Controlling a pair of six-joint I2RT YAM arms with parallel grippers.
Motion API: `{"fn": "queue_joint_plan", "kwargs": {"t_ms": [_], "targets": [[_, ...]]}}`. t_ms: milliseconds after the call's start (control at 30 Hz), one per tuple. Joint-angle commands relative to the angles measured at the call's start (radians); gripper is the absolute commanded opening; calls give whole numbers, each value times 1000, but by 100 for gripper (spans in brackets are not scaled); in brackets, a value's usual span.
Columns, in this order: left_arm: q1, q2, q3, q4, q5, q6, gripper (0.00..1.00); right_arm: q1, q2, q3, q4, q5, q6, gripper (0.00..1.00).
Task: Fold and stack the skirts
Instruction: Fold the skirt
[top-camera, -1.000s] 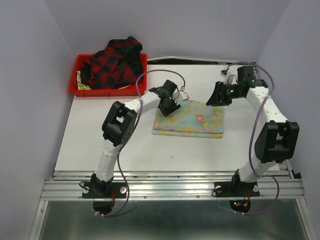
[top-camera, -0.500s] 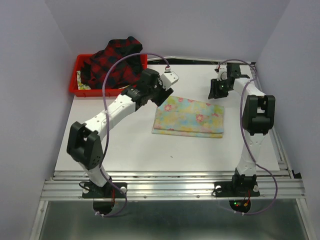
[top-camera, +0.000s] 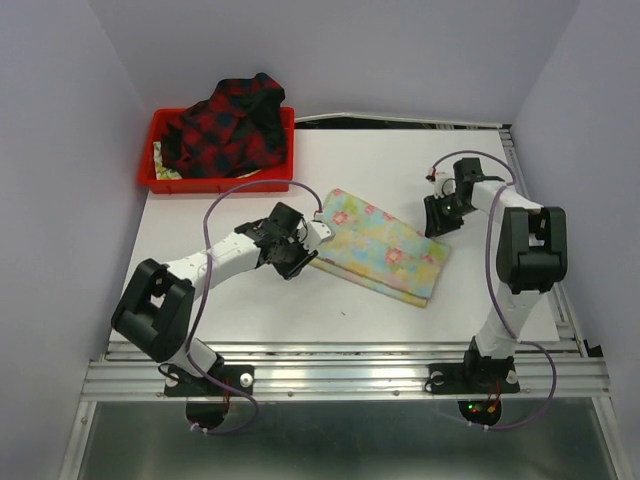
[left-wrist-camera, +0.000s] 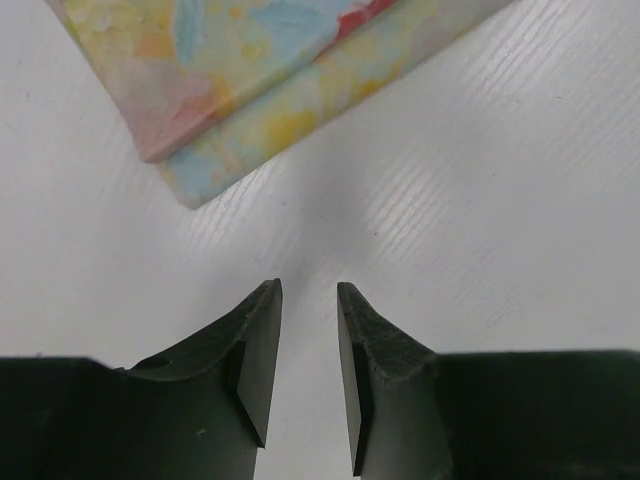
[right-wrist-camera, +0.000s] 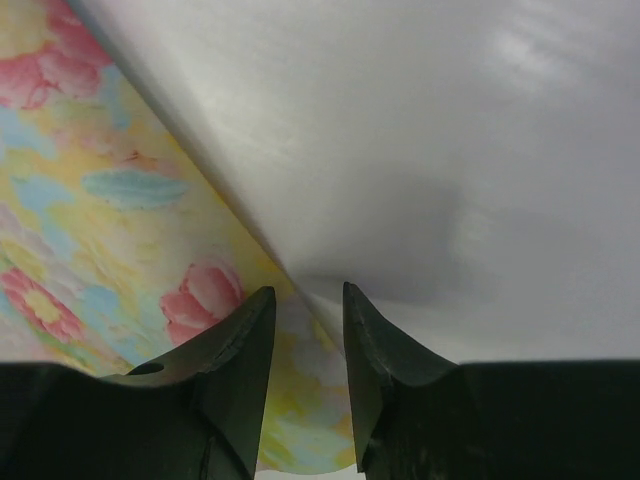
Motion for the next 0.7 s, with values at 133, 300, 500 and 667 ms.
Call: {"fn": "queue_joint_plan", "kwargs": {"t_ms": [133,300,500,667], "targets": [[-9,169,89,87,42,-37,39,88,-133,-154,-171,-72,-57,38],[-9,376,240,115,29,-67,37,125,-182,-184,-266,-146,-37,36],[-9,555,504,98,34,-35,38,159,-233,-242,-262,-252,16,38],[-1,597,635,67,15,-28,45,237,-276,-262,-193,-298,90,40]]}}
